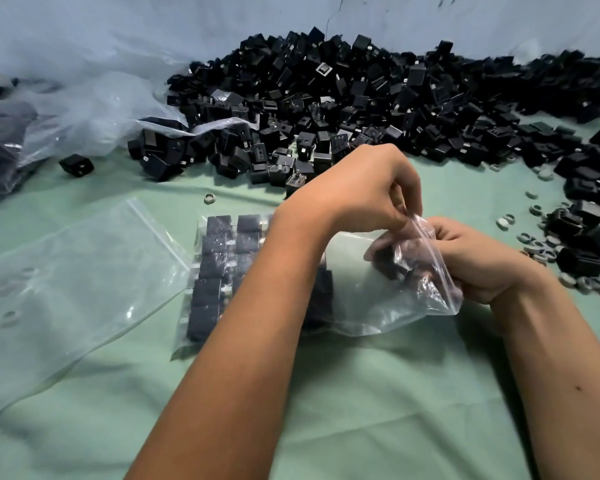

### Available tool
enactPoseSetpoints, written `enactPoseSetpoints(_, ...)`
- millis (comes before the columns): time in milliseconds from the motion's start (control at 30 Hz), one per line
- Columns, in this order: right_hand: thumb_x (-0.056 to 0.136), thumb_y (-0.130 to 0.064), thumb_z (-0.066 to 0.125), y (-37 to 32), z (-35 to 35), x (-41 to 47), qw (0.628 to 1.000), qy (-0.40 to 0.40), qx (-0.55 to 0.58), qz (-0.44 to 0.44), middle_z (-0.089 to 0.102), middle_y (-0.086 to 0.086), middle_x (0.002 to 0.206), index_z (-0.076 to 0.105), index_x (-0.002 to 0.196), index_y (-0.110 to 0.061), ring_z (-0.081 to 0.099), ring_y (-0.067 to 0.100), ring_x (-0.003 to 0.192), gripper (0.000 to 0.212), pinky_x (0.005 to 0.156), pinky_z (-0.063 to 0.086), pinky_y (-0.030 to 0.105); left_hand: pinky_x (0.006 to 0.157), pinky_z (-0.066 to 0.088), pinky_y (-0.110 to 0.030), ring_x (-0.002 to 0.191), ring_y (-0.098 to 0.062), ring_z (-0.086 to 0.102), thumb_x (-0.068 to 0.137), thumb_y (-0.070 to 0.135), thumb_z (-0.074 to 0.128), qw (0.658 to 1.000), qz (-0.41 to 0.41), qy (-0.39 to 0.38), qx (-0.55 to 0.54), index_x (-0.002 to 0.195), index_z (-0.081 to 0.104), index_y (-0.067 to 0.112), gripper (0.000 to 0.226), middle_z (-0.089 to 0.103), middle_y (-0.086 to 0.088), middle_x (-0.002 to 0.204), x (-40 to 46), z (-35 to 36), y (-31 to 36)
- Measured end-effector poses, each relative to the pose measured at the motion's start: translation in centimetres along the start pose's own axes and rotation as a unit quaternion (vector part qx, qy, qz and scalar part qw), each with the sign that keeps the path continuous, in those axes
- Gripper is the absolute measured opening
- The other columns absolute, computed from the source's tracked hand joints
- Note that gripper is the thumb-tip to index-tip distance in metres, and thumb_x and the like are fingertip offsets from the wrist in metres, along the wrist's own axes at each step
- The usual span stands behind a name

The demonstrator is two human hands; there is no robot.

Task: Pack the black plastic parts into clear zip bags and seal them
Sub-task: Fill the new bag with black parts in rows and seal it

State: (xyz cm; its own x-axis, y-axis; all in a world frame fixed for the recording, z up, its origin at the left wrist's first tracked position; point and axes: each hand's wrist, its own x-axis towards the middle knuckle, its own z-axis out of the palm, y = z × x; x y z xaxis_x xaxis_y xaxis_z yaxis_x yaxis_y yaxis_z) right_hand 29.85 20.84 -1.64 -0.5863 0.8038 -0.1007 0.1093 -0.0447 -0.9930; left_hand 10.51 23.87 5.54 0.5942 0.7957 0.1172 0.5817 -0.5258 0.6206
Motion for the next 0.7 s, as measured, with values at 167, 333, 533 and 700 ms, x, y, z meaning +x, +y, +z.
enactPoseSetpoints(167, 0.089, -0.013, 0.066, 0.6, 0.3, 0.6, 0.999, -0.018, 0.027, -0.014, 0.072, 0.024, 0.102, 0.076, 0.108, -0.008, 0.063, 0.035, 0.091, 0.022, 0.078, 0.054, 0.040, 0.059, 0.054, -0.019, 0.065, -0.004, 0.068, 0.075, 0.009, 0.084, 1.000, -0.002, -0.005, 0.007, 0.086, 0.080, 0.021, 0.016, 0.073, 0.004, 0.071, 0.0, 0.0, 0.6)
enactPoseSetpoints(333, 0.085, -0.018, 0.079, 0.9, 0.4, 1.2, 0.998, -0.028, 0.056, 0.002, 0.073, 0.023, 0.109, 0.076, 0.118, -0.012, 0.060, 0.046, 0.094, 0.033, 0.083, 0.051, 0.064, 0.064, 0.059, -0.026, 0.065, -0.004, 0.069, 0.077, 0.006, 0.082, 1.000, 0.000, -0.026, -0.009, 0.087, 0.079, 0.019, 0.017, 0.073, 0.003, 0.071, -0.1, 0.0, 1.1)
enactPoseSetpoints(533, 0.077, -0.007, 0.077, -0.2, 0.8, 1.4, 0.998, -0.041, -0.053, -0.018, 0.076, 0.016, 0.103, 0.078, 0.108, -0.008, 0.073, 0.027, 0.094, 0.032, 0.083, 0.058, 0.035, 0.074, 0.061, -0.041, 0.075, -0.021, 0.073, 0.076, 0.004, 0.082, 0.999, 0.000, -0.040, -0.031, 0.088, 0.079, 0.017, 0.017, 0.075, -0.007, 0.077, -0.3, -0.2, 0.9)
enactPoseSetpoints(700, 0.079, -0.021, 0.082, -1.2, 1.6, 1.2, 0.973, -0.043, -0.219, -0.057, 0.078, -0.004, 0.102, 0.077, 0.110, -0.014, 0.074, 0.012, 0.098, 0.031, 0.086, 0.057, 0.024, 0.076, 0.062, -0.038, 0.077, -0.018, 0.075, 0.079, 0.007, 0.082, 0.997, -0.002, -0.068, -0.047, 0.094, 0.079, 0.015, 0.018, 0.077, -0.003, 0.080, -0.4, -0.4, 0.6)
